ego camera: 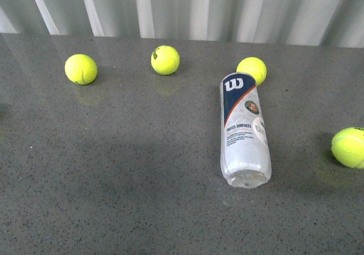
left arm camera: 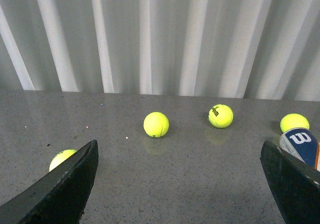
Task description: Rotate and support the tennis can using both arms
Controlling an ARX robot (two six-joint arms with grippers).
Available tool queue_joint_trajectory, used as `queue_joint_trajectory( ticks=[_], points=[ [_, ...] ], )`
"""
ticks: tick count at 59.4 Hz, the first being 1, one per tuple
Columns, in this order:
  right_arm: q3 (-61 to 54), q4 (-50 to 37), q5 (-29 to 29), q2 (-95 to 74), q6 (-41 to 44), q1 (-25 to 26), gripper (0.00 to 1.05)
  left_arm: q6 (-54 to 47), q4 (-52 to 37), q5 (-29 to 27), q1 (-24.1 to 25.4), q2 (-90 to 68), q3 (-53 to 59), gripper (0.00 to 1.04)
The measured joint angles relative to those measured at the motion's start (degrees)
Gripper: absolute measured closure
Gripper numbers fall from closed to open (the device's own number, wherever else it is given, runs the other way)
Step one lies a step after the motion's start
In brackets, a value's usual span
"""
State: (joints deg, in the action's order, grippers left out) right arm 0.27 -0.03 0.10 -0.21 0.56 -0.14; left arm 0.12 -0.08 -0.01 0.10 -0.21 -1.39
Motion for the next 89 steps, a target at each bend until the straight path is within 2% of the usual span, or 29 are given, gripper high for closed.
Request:
queue_joint_trajectory(
  ticks=[59, 61, 62, 64, 65, 66, 69, 80, 89],
  points=[
    [0.0, 0.0, 0.0, 0.0, 0.0, 0.0, 0.07, 0.0, 0.0, 0.0, 0.0, 0.0, 0.0, 0.07],
    [0.46, 1.49, 2.34, -0.92, -0.66, -0.68, 0.07, 0.0, 0.0, 0.0, 0.0, 0.0, 0.0, 0.07],
    [1.11, 3.15, 4.11, -1.55, -1.77, -1.18, 0.07, 0.02, 0.0, 0.0, 0.0, 0.0, 0.0, 0.07],
    [5.92, 12.35, 14.58, -7.74, -5.22, -4.57, 0.07, 0.0, 0.02, 0.04, 0.0, 0.0, 0.0, 0.07],
    [6.49, 13.27, 15.69, -8.61, -5.68, -4.87, 0.07, 0.02, 0.02, 0.0, 0.0, 0.0, 0.0, 0.07],
    [10.34, 17.53, 21.79, -14.73, -8.28, -6.14, 0.07, 0.0, 0.04, -0.13, 0.0, 0.0, 0.0, 0.07],
    [15.02, 16.74, 24.68, -22.51, -10.16, -5.2, 0.07, 0.0, 0.04, 0.04, 0.0, 0.02, 0.0, 0.07],
    [34.53, 6.51, 15.56, -47.63, -15.5, 3.91, 0.07, 0.0, 0.04, 0.02, 0.0, 0.04, 0.0, 0.07],
    [51.82, 9.99, 11.67, -69.09, -19.5, 3.63, 0.07, 0.02, 0.04, -0.02, 0.0, 0.09, 0.0, 0.07]
  ],
)
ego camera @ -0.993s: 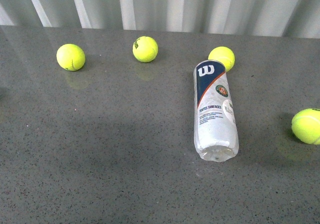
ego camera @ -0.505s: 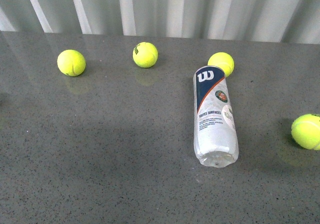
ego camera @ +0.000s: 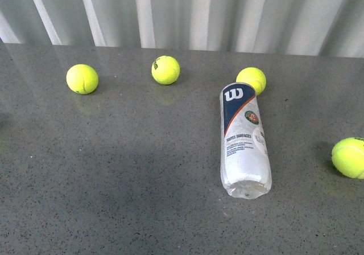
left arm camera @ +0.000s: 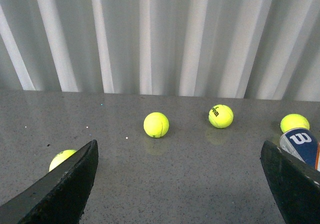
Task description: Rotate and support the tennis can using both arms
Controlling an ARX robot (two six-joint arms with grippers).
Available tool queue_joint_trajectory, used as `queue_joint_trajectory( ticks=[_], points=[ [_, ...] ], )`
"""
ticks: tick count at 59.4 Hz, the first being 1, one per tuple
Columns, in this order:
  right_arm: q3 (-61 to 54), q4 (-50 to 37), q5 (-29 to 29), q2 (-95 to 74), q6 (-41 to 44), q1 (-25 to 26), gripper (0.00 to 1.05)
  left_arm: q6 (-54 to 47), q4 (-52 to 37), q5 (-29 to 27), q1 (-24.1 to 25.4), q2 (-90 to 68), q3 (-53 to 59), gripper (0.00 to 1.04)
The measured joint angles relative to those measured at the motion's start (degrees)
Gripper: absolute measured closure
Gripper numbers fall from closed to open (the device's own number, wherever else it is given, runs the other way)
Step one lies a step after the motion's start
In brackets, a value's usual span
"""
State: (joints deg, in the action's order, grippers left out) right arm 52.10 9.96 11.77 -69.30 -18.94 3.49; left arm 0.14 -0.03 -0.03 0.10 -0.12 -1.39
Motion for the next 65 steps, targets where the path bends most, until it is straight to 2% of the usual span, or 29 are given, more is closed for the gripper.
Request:
queue_joint_trajectory(
  ticks=[7, 13, 22, 30, 40, 65],
  points=[
    [11.06, 7.19, -1.84, -14.16, -0.85, -3.98, 0.07, -0.02, 0.0, 0.02, 0.0, 0.0, 0.0, 0.07],
    [16.92, 12.09, -3.61, -22.95, 0.22, -9.62, 0.07, -0.02, 0.0, 0.02, 0.0, -0.02, 0.0, 0.07],
    [18.56, 14.91, -6.75, -31.91, 2.23, -18.03, 0.07, 0.0, 0.0, 0.02, 0.0, 0.0, 0.0, 0.07],
    [18.56, 14.08, -6.99, -37.51, 2.25, -22.6, 0.07, -0.02, 0.0, 0.02, 0.0, 0.0, 0.0, 0.07],
    [18.78, 11.58, -7.65, -42.29, 1.38, -24.72, 0.07, -0.02, 0.0, 0.02, 0.0, 0.0, 0.0, 0.07],
    [24.63, 11.61, -8.72, -50.4, -2.03, -24.57, 0.07, -0.02, 0.0, 0.02, 0.0, 0.0, 0.0, 0.07]
  ],
)
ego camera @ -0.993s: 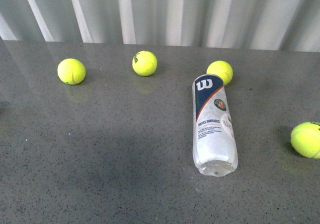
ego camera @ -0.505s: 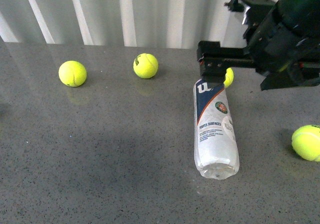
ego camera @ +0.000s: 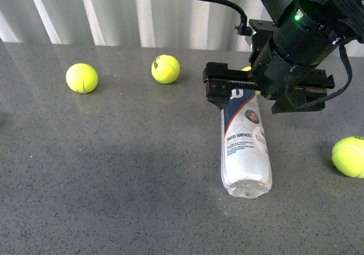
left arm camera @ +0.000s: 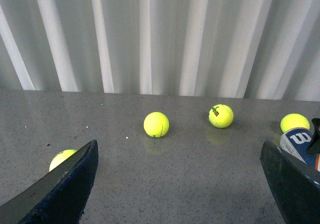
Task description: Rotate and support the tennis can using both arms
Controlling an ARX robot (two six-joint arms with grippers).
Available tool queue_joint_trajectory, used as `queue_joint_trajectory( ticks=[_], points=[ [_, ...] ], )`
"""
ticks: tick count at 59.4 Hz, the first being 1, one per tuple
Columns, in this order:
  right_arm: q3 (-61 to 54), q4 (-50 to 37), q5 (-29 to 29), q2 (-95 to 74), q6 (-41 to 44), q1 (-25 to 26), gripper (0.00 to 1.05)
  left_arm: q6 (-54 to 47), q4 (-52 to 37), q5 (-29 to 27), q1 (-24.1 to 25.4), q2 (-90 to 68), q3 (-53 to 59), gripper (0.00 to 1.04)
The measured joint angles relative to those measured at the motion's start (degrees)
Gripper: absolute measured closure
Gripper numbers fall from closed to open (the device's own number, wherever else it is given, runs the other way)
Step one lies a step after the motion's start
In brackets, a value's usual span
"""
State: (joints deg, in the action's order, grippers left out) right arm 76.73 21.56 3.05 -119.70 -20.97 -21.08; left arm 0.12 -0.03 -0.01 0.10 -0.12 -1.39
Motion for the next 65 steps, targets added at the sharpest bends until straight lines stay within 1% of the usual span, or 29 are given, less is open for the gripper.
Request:
queue_joint_trajectory(
  ticks=[15, 43, 45, 53, 65],
  points=[
    [1.31, -0.63, -1.25, -4.24, -1.22, 0.85, 0.07, 0.0, 0.0, 0.0, 0.0, 0.0, 0.0, 0.07],
    [1.09, -3.41, 0.31, -5.97, -1.33, 1.18, 0.08, 0.0, 0.0, 0.0, 0.0, 0.0, 0.0, 0.07],
    [1.03, -3.48, 0.31, -5.97, -1.33, 1.16, 0.1, 0.0, 0.0, 0.0, 0.0, 0.0, 0.0, 0.07],
    [0.74, -4.04, 0.28, -5.97, -1.27, 1.16, 0.31, 0.0, 0.0, 0.0, 0.0, 0.0, 0.0, 0.07],
    [-0.22, -5.29, 0.04, -5.95, -1.11, 1.22, 0.55, 0.0, 0.0, 0.0, 0.0, 0.0, 0.0, 0.07]
  ],
)
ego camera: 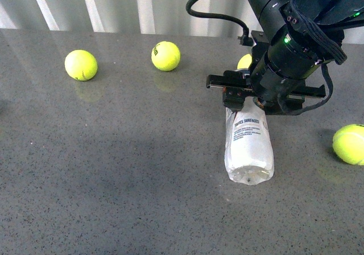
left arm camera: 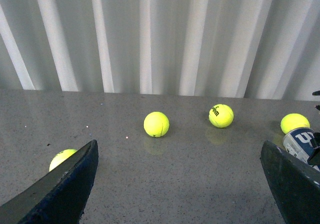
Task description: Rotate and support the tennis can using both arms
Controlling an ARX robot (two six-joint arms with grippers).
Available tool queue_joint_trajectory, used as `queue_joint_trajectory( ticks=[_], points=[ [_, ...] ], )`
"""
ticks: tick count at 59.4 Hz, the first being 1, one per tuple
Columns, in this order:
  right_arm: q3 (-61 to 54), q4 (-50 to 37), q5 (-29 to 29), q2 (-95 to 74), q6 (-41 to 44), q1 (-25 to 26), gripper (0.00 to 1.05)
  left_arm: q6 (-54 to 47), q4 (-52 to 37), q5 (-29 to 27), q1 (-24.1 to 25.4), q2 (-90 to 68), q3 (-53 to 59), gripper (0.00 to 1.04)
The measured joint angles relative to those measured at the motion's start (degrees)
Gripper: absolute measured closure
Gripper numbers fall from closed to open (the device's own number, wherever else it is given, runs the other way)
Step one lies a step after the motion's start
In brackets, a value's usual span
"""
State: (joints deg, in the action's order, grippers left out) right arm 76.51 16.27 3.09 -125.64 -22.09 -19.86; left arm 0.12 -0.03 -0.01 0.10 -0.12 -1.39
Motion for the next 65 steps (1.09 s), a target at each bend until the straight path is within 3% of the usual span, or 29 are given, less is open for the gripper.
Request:
queue_joint_trajectory(
  ticks=[16, 25, 37, 43, 52, 57, 65],
  points=[
    [-1.22, -0.24, 0.17, 1.4, 0.33, 0.31, 0.8, 0.0, 0.0, 0.0, 0.0, 0.0, 0.0, 0.07],
    [-1.36, 0.17, 1.07, 2.71, 1.11, -0.02, 0.89, 0.0, 0.0, 0.0, 0.0, -0.02, 0.0, 0.07],
    [-1.36, 0.5, 2.03, 4.52, 2.56, -1.07, 0.93, 0.0, 0.0, 0.0, 0.0, 0.0, 0.0, 0.07],
    [-1.95, -0.77, 5.79, 6.71, 5.57, -2.1, 0.93, 0.0, 0.0, 0.0, 0.0, 0.0, 0.0, 0.07],
    [-7.21, -11.47, 16.17, 10.78, 17.22, -3.87, 0.93, 0.0, 0.0, 0.0, 0.0, 0.0, 0.0, 0.07],
    [-12.04, -20.98, 21.11, 13.68, 28.85, -5.18, 0.93, 0.02, 0.0, 0.0, 0.0, 0.0, 0.0, 0.07],
    [-19.43, -36.76, 21.09, 16.55, 48.33, -7.21, 0.93, 0.0, 0.0, 0.0, 0.0, -0.02, 0.0, 0.07]
  ],
)
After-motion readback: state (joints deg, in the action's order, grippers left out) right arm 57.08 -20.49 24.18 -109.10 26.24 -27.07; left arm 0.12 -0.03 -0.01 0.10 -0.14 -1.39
